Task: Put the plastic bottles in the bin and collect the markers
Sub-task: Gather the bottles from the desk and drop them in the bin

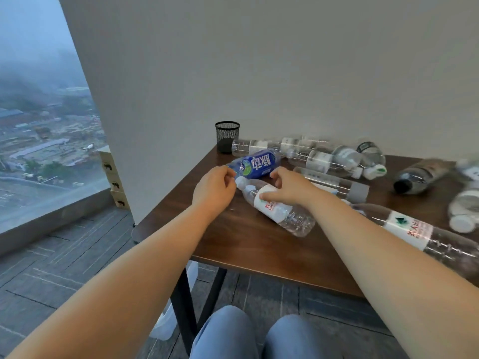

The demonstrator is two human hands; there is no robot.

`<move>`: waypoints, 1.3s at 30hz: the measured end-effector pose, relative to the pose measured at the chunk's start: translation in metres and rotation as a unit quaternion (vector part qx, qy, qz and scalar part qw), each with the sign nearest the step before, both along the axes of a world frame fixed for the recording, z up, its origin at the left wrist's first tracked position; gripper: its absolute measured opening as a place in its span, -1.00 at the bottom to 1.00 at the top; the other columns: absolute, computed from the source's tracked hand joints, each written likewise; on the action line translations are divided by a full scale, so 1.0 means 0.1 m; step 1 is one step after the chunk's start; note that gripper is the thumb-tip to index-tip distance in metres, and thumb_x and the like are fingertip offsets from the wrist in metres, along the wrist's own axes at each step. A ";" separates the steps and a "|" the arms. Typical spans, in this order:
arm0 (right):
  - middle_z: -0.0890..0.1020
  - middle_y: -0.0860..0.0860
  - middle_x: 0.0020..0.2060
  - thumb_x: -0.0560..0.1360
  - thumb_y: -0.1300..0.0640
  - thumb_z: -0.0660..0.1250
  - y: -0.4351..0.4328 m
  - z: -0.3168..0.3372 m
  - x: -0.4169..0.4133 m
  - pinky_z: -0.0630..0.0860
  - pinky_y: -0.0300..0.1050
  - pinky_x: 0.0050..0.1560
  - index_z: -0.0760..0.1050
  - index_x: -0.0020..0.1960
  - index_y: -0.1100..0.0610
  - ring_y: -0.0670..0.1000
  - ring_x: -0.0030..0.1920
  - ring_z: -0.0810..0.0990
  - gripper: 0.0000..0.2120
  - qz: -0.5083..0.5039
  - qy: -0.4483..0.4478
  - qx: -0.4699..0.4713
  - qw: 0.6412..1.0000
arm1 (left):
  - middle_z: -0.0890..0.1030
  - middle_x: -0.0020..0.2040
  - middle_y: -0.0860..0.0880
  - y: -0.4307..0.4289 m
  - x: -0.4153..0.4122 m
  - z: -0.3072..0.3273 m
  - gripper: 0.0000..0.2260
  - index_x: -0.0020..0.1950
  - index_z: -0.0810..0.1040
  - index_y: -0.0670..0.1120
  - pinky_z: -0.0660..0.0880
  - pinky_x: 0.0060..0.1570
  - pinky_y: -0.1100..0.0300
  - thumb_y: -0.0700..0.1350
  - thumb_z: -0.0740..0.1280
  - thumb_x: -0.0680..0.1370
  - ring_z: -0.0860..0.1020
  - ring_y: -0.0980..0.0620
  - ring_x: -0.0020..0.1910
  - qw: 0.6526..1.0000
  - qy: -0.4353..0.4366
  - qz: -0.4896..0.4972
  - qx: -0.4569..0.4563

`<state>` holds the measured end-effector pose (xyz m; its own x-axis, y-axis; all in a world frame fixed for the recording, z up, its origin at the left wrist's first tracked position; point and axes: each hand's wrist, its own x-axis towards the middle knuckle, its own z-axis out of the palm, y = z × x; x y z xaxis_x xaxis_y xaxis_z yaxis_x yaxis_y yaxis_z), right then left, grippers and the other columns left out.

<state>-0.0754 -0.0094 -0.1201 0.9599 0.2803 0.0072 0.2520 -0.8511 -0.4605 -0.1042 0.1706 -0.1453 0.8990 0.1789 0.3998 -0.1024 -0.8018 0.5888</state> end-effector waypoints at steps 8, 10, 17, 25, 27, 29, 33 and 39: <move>0.54 0.05 0.14 0.31 -0.05 0.49 -0.31 -0.04 -0.03 0.42 -0.12 -0.10 0.33 0.33 0.10 0.04 0.00 0.49 -0.32 -0.049 0.040 0.015 0.998 | 0.40 0.28 -0.11 -0.19 0.08 0.07 -0.70 0.29 0.41 -0.09 0.41 0.10 0.09 -0.19 0.21 0.55 0.43 -0.08 0.23 0.999 -0.031 0.019 -0.018; 0.53 0.04 0.13 0.34 -0.03 0.48 -0.39 0.01 -0.01 0.37 -0.15 -0.13 0.34 0.32 0.12 0.02 -0.02 0.47 -0.37 -0.069 0.027 0.088 0.993 | 0.36 0.33 -0.13 -0.19 0.14 0.11 -0.66 0.33 0.37 -0.10 0.38 0.15 0.07 -0.21 0.21 0.55 0.36 -0.10 0.30 0.998 -0.038 0.043 -0.022; 0.50 0.01 0.10 0.40 0.04 0.45 -0.50 0.06 0.02 0.39 -0.20 -0.19 0.27 0.39 0.09 0.00 0.00 0.49 -0.37 -0.087 -0.017 0.265 0.960 | 0.18 0.49 -0.19 -0.26 0.48 0.01 -0.42 0.48 0.15 -0.19 0.16 0.43 -0.02 -0.11 0.30 0.52 0.13 -0.14 0.49 0.994 0.051 0.009 0.091; 0.51 -0.01 0.09 0.42 0.07 0.44 -0.27 0.05 0.43 0.46 -0.25 -0.12 0.27 0.38 0.07 -0.02 0.02 0.54 -0.40 -0.074 -0.031 0.375 0.924 | 0.29 0.44 -0.16 -0.10 1.04 -0.04 -0.13 0.51 0.02 -0.06 0.27 0.34 -0.11 0.21 0.40 0.38 0.31 -0.19 0.40 0.961 0.129 -0.004 0.243; 0.51 0.00 0.11 0.42 0.08 0.44 -0.15 0.06 0.60 0.49 -0.25 -0.10 0.27 0.39 0.08 -0.02 0.04 0.54 -0.39 -0.071 -0.036 0.393 0.916 | 0.35 0.39 -0.14 -0.05 1.16 -0.07 -0.11 0.50 0.04 -0.05 0.38 0.25 -0.08 0.22 0.43 0.35 0.42 -0.16 0.32 0.959 0.162 -0.024 0.231; 0.52 0.03 0.15 0.42 0.08 0.44 -0.01 0.08 0.75 0.54 -0.15 -0.01 0.26 0.39 0.08 0.01 0.07 0.56 -0.39 -0.068 -0.037 0.420 0.904 | 0.39 0.35 -0.11 0.02 1.23 -0.11 -0.15 0.47 0.11 -0.04 0.47 0.16 -0.04 0.21 0.44 0.34 0.47 -0.12 0.26 0.961 0.159 -0.035 0.222; 0.54 0.08 0.20 0.44 0.10 0.42 0.25 0.09 0.87 0.58 -0.17 -0.03 0.26 0.35 0.04 0.06 0.13 0.59 -0.45 -0.058 -0.042 0.478 0.875 | 0.44 0.29 -0.08 0.24 1.16 -0.14 -0.21 0.44 0.18 -0.01 0.53 0.09 0.02 0.19 0.45 0.34 0.52 -0.06 0.19 0.984 0.091 -0.014 0.152; 0.53 0.03 0.12 0.44 0.12 0.42 0.58 0.12 0.74 0.56 -0.09 0.09 0.27 0.34 0.04 0.01 0.09 0.57 -0.46 -0.030 -0.058 0.518 0.853 | 0.37 0.32 -0.16 0.67 0.82 -0.14 -0.23 0.46 0.18 -0.10 0.40 0.19 0.01 -0.01 0.50 0.36 0.43 -0.14 0.27 0.994 -0.056 0.067 -0.071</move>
<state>-0.0016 0.0489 -0.1081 0.9481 0.0168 0.3175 0.3177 -0.0148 -0.9481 -0.0218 0.2373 -0.1589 0.8150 0.3554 0.4578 -0.0712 -0.7225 0.6877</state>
